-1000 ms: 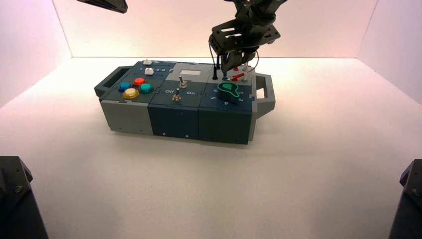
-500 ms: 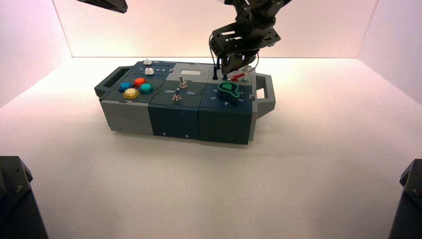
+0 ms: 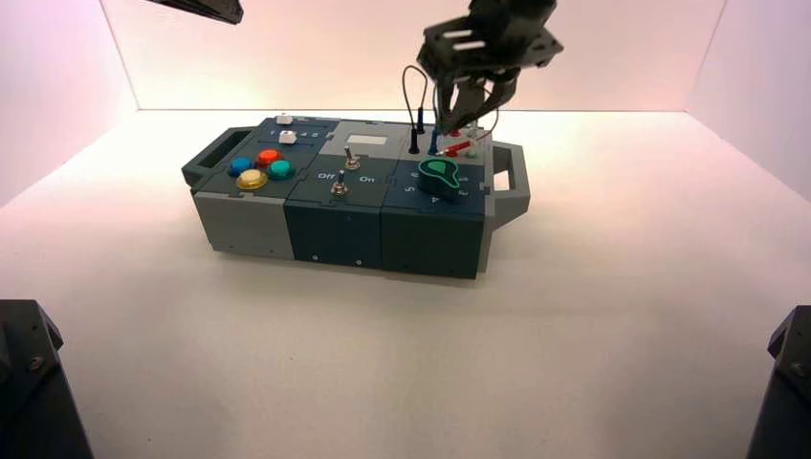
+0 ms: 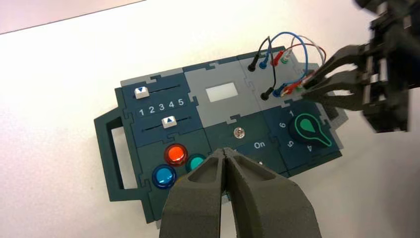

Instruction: Insert the blue wire.

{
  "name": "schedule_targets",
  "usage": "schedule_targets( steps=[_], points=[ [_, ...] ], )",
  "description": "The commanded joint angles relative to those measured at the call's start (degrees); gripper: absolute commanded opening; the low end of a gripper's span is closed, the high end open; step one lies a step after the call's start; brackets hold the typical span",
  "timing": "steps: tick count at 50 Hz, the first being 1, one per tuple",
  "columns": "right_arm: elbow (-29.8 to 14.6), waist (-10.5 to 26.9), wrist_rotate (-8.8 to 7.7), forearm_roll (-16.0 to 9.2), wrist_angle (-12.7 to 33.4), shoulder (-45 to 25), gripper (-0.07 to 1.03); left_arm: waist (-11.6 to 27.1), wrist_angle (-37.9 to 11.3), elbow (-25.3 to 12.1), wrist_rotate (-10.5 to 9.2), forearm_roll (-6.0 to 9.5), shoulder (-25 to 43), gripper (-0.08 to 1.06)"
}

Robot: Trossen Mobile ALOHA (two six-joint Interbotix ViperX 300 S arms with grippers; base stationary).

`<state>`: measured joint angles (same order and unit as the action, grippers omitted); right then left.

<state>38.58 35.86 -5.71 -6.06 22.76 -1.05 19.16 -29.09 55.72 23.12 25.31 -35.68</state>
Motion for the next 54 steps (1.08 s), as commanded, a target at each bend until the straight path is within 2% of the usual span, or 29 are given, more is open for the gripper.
schedule_targets(
  steps=[1,21,54],
  points=[
    [-1.58,0.26,-0.26,0.09,2.11,3.78,0.20,0.18,1.05,-0.35,0.35,-0.09,-0.53,-0.03],
    [-1.23,0.26,-0.88,1.85,9.49,8.53,0.20,0.18,4.22,0.70,1.23,-0.35,-0.70,-0.03],
    [-1.14,0.26,-0.70,1.58,9.67,9.84,0.20,0.18,4.39,1.05,1.49,-0.35,-0.88,-0.03]
  ],
)
